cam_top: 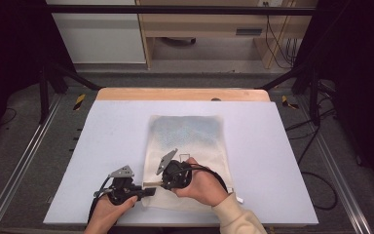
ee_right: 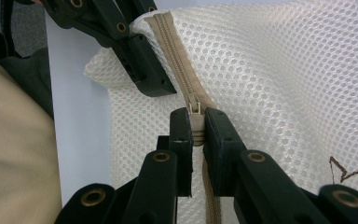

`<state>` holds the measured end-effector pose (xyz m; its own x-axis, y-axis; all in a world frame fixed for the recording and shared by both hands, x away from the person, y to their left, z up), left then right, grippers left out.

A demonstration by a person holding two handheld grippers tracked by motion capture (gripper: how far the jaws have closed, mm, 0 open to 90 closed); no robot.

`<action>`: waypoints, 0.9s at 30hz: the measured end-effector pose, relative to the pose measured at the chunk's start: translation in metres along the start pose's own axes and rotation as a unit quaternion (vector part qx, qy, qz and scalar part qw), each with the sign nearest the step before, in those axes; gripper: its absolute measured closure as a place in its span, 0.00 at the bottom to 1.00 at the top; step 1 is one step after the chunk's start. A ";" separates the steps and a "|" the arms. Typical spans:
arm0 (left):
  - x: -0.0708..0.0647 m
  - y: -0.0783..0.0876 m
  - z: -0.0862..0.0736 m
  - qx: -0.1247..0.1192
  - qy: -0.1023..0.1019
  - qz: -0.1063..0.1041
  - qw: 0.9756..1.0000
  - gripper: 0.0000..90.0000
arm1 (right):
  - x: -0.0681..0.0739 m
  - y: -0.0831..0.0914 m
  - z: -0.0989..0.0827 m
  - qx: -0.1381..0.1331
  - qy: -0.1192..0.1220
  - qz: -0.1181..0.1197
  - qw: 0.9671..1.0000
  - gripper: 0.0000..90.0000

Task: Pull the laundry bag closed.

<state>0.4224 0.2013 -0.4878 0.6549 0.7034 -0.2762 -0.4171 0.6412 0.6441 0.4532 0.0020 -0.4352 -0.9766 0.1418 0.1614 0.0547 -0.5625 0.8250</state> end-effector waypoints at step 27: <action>-0.003 0.001 0.002 0.000 -0.012 0.006 1.000 0.94 | -0.003 0.005 -0.004 0.002 -0.003 -0.005 1.000 0.91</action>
Point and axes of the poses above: each handheld gripper's, and its own axes: y roughly backward along the jaws, z roughly out of its top, x roughly to its left, the point moved 1 cm from there along -y, roughly forward along the jaws, and after that the axes turned 11 degrees about z, right-handed, at the moved point
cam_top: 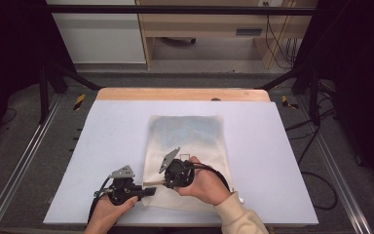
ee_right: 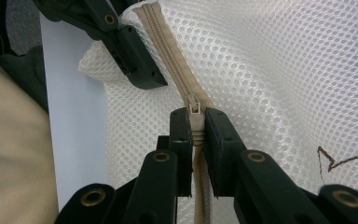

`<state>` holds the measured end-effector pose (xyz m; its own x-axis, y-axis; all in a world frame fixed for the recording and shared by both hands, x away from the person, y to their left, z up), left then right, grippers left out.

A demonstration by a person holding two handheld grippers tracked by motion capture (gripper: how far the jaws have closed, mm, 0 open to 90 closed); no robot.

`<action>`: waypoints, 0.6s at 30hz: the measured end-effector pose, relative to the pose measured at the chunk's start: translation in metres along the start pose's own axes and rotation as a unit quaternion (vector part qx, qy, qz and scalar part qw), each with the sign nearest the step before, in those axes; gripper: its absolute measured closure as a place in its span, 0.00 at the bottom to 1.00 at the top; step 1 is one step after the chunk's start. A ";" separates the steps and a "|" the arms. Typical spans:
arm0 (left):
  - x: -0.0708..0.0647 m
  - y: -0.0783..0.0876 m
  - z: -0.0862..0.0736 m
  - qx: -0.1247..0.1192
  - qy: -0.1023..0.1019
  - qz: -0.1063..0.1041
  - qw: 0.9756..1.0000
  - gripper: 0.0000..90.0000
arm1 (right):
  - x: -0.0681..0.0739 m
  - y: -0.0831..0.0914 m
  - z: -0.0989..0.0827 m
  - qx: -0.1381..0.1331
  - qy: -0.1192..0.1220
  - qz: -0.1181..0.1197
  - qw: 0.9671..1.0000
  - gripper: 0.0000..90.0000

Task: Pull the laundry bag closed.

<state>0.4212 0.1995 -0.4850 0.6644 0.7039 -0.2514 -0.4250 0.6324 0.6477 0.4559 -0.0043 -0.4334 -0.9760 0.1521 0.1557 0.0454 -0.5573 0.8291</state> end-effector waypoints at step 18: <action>-0.001 0.002 0.002 -0.008 -0.002 -0.001 1.000 0.94 | 0.001 0.005 0.000 -0.002 0.005 -0.001 1.000 0.91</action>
Point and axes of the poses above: each handheld gripper's, and its own axes: y roughly backward along the jaws, z roughly out of its top, x roughly to its left, the point moved 1 cm from there along -y, roughly forward along the jaws, and after that the axes turned 11 degrees about z, right-handed, at the moved point
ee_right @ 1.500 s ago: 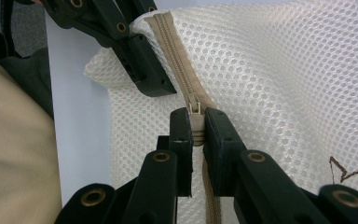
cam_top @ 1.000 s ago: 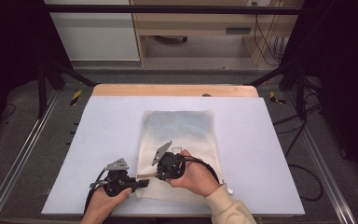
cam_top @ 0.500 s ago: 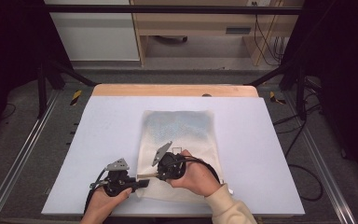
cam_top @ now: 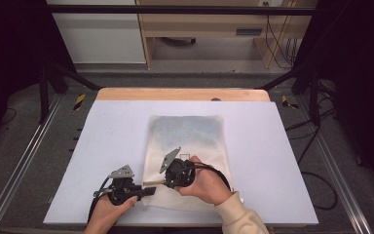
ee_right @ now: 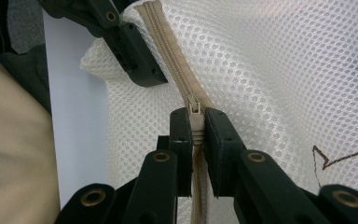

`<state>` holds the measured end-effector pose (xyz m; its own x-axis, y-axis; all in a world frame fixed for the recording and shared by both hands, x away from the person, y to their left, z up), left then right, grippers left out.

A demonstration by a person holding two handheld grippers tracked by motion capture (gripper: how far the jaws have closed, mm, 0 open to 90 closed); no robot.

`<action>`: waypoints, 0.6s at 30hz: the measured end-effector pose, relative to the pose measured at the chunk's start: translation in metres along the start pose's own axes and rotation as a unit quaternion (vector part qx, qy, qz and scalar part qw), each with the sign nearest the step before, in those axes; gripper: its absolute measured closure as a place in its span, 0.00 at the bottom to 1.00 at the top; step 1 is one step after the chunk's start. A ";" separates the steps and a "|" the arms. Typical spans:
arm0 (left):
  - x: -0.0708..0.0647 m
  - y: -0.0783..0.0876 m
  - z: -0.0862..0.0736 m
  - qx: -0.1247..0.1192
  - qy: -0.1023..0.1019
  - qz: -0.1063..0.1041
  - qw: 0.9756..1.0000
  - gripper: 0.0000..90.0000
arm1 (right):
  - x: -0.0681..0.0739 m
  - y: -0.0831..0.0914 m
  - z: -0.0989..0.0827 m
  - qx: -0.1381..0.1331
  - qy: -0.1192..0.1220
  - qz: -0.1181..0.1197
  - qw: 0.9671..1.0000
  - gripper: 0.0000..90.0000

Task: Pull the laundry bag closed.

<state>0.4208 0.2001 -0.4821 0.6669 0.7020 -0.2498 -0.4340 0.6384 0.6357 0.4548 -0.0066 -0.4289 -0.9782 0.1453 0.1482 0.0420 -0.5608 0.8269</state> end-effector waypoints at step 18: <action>0.000 0.001 0.000 -0.002 0.001 0.001 1.000 0.94 | -0.002 0.004 -0.003 0.007 -0.010 -0.005 1.000 0.91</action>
Point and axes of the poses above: each handheld gripper's, and its own axes: y roughly backward along the jaws, z roughly out of its top, x roughly to its left, the point moved 1 cm from there along -y, roughly forward along the jaws, and after that the axes turned 11 degrees about z, right-handed, at the moved point
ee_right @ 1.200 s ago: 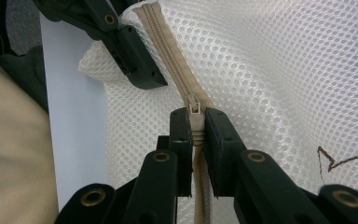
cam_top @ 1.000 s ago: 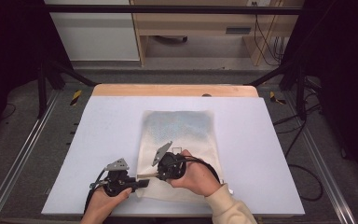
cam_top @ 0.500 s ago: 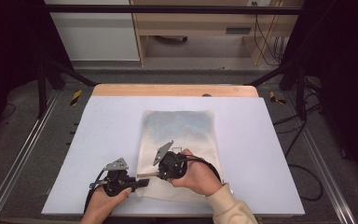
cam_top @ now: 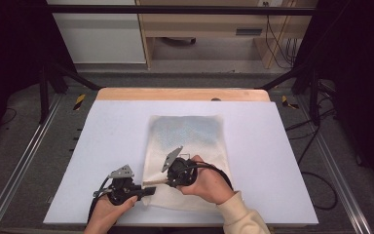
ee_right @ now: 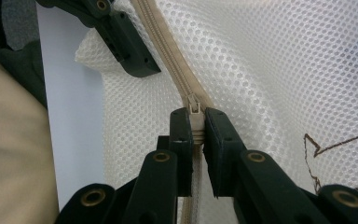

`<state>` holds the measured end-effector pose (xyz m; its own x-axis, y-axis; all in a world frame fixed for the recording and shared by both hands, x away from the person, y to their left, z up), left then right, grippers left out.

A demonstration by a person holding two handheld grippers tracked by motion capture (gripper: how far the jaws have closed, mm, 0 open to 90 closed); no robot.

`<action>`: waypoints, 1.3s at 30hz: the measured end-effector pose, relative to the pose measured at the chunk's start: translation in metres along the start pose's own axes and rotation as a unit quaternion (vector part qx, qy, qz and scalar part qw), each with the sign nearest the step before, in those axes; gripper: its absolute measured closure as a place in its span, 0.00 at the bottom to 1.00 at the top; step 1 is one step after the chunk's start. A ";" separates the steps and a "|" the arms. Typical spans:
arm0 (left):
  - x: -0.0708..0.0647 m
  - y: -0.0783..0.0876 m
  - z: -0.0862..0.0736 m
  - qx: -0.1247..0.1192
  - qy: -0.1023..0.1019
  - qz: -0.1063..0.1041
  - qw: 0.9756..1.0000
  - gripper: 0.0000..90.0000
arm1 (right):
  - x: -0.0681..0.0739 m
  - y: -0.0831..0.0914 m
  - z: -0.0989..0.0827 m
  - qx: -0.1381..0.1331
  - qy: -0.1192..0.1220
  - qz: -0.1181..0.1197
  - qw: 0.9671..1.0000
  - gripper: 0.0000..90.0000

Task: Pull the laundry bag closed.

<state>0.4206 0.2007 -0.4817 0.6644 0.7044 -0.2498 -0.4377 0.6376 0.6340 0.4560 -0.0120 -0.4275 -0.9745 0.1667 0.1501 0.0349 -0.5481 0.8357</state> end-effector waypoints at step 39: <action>0.001 0.003 0.001 -0.007 0.000 0.000 1.000 0.94 | 0.001 0.009 -0.004 -0.008 -0.004 -0.010 1.000 0.91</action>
<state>0.4208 0.2030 -0.4798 0.6652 0.7037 -0.2496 -0.4461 0.6427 0.6228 0.4548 -0.0199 -0.4215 -0.9732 0.1848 0.1369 0.0108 -0.5579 0.8298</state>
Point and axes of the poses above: each handheld gripper's, and its own axes: y roughly backward along the jaws, z roughly out of its top, x roughly to its left, the point moved 1 cm from there along -y, roughly forward along the jaws, and after that the axes turned 11 degrees about z, right-handed, at the moved point
